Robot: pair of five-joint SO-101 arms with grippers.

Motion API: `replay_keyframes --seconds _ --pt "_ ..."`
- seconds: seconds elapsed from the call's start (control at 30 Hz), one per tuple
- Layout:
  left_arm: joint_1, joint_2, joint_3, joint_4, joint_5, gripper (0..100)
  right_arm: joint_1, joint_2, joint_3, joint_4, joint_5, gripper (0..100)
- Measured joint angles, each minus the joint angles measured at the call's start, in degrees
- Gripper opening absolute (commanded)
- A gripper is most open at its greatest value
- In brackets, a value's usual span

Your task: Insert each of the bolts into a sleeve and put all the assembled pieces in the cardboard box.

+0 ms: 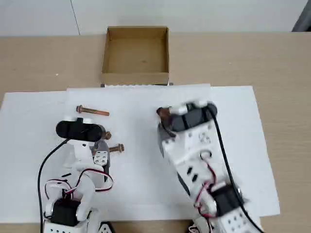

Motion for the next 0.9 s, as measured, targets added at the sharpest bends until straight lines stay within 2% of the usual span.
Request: replay_keyframes --seconds 0.27,0.5,0.9 --pt "0.0 0.09 3.43 0.0 -0.09 0 5.98 36.57 -27.6 -4.66 0.0 0.3" --pt "0.0 -0.26 3.78 0.0 -0.09 0 6.77 64.53 -51.08 -7.91 6.42 0.3" --pt "0.0 -0.26 4.75 0.0 -0.09 0 6.77 99.08 -85.19 -8.0 15.65 0.3"
